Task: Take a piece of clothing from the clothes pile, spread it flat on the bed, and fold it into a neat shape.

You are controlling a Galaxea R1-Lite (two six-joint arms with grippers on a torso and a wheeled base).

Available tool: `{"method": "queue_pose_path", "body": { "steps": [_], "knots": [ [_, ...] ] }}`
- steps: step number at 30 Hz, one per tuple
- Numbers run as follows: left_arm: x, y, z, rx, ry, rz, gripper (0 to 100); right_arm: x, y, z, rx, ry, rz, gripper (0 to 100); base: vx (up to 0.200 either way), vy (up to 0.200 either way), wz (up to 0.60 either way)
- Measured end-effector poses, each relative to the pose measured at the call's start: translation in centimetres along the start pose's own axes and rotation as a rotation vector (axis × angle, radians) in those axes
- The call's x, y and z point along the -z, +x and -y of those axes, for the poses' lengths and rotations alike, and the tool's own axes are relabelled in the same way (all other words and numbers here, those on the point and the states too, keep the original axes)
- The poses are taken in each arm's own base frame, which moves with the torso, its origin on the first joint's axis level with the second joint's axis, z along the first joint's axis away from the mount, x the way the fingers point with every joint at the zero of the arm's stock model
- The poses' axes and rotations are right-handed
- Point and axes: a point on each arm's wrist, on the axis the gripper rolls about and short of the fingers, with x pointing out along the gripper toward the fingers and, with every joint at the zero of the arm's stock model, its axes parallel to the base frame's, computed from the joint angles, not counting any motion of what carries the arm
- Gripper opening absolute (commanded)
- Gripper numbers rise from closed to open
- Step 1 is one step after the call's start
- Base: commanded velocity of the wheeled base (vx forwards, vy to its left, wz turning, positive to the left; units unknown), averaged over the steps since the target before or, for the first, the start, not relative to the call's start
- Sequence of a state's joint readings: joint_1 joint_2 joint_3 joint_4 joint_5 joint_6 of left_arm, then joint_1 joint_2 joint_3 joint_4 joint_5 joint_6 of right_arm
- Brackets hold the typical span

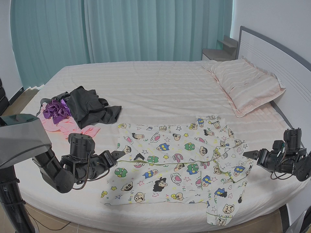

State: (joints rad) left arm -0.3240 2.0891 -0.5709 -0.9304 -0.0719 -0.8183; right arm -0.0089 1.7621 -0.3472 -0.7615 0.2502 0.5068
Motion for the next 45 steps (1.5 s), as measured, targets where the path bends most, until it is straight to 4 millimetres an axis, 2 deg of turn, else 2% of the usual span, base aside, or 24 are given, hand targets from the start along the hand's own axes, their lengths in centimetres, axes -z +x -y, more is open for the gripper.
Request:
{"method": "queue_pose_path", "body": {
  "steps": [6, 11, 21, 30, 37, 38, 45],
  "knots": [
    [-1.3, 2.7, -0.7, -0.012, 0.027, 0.026, 100, 0.4, 0.1, -0.4, -0.009, 0.005, -0.014, 100, 0.000, 0.000, 0.00],
    [-1.5, 3.9, -1.3, -0.005, 0.021, -0.004, 100, 0.5, 0.1, -0.5, -0.013, 0.002, -0.017, 100, 0.000, 0.000, 0.00],
    [-1.1, 5.7, -2.3, -0.010, 0.031, -0.034, 100, 0.5, 0.1, -0.6, -0.015, 0.002, -0.017, 100, 0.000, 0.000, 0.00],
    [-0.9, 6.5, -3.1, -0.029, 0.027, -0.045, 100, 0.5, 0.0, -0.6, -0.018, 0.001, -0.017, 100, 0.000, 0.000, 0.00],
    [-0.5, 6.9, -2.9, -0.025, 0.055, -0.055, 100, 0.5, 0.0, -0.6, -0.019, 0.001, -0.016, 100, 0.000, 0.000, 0.00],
    [-0.5, 7.1, -2.9, -0.024, 0.059, -0.055, 0, 0.4, 0.0, -0.6, -0.019, 0.000, -0.015, 100, 0.000, 0.000, 0.00],
    [-0.6, 7.8, -3.2, -0.030, 0.064, -0.048, 0, 0.3, -0.1, -0.5, -0.015, 0.002, -0.009, 100, 0.000, 0.000, 0.00]
  ]
}}
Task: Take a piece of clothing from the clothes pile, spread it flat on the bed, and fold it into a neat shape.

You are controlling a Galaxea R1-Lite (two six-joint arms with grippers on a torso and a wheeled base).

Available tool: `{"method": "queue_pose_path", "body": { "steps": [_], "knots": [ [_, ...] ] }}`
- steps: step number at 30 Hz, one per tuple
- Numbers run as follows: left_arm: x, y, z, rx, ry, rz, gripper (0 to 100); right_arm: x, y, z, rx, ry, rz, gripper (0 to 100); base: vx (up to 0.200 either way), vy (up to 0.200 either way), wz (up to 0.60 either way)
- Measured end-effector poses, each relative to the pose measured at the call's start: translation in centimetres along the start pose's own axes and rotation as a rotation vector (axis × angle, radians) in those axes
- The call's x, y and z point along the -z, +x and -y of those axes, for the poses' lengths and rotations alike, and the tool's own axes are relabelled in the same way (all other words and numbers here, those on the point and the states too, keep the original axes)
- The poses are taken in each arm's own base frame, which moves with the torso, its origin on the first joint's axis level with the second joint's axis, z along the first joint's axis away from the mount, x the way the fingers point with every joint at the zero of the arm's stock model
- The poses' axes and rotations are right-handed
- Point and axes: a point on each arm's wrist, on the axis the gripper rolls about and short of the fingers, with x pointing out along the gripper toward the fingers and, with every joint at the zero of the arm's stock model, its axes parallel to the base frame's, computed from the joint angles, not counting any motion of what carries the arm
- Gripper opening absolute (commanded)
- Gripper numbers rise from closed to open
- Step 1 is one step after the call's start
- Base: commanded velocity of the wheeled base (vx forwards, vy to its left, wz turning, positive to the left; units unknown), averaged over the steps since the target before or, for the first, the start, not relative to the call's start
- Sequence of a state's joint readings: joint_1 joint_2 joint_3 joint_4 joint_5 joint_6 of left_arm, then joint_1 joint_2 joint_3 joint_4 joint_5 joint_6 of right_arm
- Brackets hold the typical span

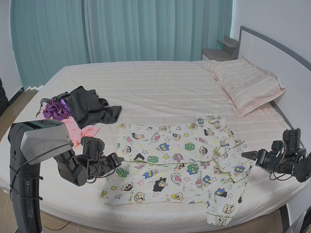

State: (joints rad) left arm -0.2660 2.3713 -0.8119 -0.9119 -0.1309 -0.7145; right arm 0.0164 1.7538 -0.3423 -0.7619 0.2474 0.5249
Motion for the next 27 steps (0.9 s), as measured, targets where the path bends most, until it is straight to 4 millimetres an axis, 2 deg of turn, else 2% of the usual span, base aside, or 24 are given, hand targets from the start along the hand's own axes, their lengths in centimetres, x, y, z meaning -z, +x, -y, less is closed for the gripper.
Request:
{"method": "queue_pose_path", "body": {
  "steps": [13, 22, 23, 27],
  "knots": [
    [-2.7, -0.1, -1.7, -0.066, -0.044, 0.117, 0, 0.5, -0.1, 0.2, 0.005, 0.000, -0.019, 100, 0.000, 0.000, 0.00],
    [-3.0, -0.8, -2.5, -0.070, -0.068, 0.110, 0, 0.6, -0.1, 0.2, 0.004, 0.000, -0.021, 100, 0.000, 0.000, 0.00],
    [-3.0, -1.0, -2.6, -0.066, -0.069, 0.102, 100, 0.6, -0.1, 0.2, 0.004, 0.000, -0.022, 100, 0.000, 0.000, 0.00],
    [-2.9, -1.8, -2.5, -0.048, -0.076, 0.084, 100, 0.7, -0.3, 0.2, -0.001, -0.001, -0.015, 100, 0.000, 0.000, 0.00]
  ]
}}
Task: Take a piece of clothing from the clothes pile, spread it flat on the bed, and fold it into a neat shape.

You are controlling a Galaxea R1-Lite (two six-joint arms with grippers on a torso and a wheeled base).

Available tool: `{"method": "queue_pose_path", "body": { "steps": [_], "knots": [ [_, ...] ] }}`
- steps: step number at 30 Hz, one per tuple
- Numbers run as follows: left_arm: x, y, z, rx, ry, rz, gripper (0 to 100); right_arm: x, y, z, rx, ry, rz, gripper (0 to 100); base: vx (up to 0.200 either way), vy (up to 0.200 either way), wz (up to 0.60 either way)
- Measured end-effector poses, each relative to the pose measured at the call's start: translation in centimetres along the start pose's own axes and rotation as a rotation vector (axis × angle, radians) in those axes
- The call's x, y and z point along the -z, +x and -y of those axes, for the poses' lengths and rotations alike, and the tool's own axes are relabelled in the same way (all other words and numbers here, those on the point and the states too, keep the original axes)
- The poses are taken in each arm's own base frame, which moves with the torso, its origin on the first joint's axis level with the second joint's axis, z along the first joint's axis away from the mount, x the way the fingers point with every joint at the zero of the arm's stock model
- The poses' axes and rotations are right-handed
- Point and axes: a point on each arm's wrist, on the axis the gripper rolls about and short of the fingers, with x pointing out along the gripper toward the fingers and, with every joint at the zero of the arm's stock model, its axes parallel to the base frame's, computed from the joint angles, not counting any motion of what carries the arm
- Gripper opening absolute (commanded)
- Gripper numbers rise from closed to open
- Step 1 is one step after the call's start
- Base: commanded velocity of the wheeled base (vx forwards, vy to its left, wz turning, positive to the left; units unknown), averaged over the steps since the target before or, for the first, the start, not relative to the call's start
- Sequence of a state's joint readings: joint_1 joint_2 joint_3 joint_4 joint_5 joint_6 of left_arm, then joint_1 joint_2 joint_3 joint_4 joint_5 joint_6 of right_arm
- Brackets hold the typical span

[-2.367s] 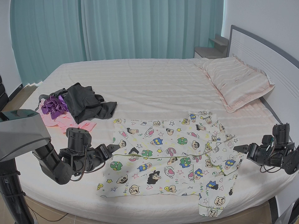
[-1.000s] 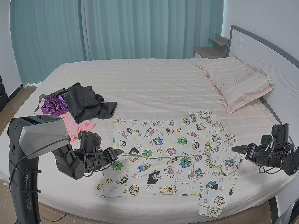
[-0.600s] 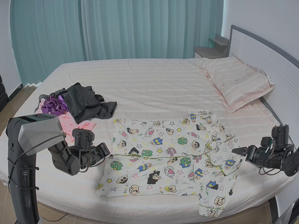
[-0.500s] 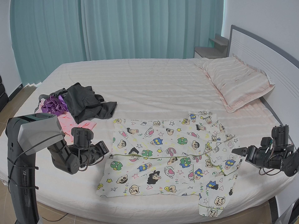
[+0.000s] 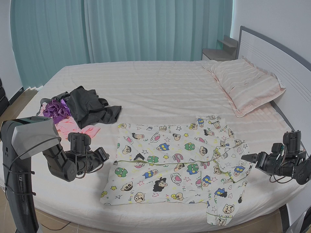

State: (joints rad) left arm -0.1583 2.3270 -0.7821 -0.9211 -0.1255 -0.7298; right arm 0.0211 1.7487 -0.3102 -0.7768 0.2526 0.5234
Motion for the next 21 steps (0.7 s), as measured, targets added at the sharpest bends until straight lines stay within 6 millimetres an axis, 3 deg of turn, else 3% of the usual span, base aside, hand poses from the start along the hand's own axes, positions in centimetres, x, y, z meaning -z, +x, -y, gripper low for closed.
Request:
{"method": "queue_pose_path", "body": {
  "steps": [9, 11, 21],
  "knots": [
    [0.8, -2.4, -0.1, -0.006, -0.013, -0.024, 100, 0.2, -0.1, 0.1, -0.003, -0.002, 0.010, 100, 0.000, 0.000, 0.00],
    [0.9, -2.9, -0.1, 0.002, -0.026, -0.018, 100, 0.2, -0.1, 0.1, -0.002, -0.002, 0.010, 100, -0.200, 0.000, 0.00],
    [1.5, -3.6, 0.1, 0.005, -0.038, -0.029, 100, 0.5, 0.0, -0.2, -0.005, -0.011, 0.001, 100, -0.020, 0.000, 0.00]
  ]
}}
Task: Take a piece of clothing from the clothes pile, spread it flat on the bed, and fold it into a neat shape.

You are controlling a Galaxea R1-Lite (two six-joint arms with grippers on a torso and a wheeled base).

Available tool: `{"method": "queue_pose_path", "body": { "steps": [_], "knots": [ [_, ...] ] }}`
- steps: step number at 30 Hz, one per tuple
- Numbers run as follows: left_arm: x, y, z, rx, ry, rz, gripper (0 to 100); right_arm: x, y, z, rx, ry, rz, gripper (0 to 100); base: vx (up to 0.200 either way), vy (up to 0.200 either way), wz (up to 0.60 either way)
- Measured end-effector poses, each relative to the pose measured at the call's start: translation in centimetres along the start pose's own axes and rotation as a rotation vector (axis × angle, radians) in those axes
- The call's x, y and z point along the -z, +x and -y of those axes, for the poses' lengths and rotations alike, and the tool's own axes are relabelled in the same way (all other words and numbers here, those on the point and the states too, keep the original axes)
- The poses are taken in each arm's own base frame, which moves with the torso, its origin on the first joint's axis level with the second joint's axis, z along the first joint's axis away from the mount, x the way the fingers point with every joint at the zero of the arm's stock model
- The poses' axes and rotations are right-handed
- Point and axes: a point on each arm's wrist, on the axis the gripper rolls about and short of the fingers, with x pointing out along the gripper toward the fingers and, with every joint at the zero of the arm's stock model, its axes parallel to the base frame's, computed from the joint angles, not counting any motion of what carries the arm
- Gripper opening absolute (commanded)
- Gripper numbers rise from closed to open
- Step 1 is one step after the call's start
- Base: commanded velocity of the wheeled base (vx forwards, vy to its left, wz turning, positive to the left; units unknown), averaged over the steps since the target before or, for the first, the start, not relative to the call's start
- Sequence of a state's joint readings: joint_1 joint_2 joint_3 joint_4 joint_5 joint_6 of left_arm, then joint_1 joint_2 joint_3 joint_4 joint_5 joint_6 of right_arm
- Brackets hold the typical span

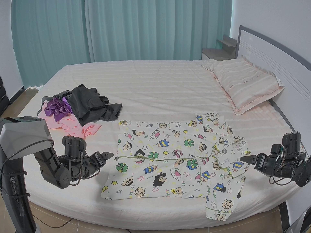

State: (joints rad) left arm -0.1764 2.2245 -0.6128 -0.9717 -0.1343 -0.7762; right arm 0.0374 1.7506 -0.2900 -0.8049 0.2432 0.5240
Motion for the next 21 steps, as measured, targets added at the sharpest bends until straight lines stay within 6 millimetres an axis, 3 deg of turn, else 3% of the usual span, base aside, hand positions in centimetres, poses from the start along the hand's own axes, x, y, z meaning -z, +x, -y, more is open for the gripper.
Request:
{"method": "queue_pose_path", "body": {
  "steps": [6, 21],
  "knots": [
    [-0.08, 0.08, 0.43, 0.014, -0.052, 0.004, 100, 0.13, -0.03, -0.01, -0.001, -0.001, -0.005, 100, 0.000, 0.000, 0.00],
    [-0.40, 0.18, 0.33, 0.018, -0.058, 0.014, 100, 0.41, -0.16, 0.02, -0.001, -0.002, -0.014, 100, 0.000, 0.200, 0.00]
  ]
}}
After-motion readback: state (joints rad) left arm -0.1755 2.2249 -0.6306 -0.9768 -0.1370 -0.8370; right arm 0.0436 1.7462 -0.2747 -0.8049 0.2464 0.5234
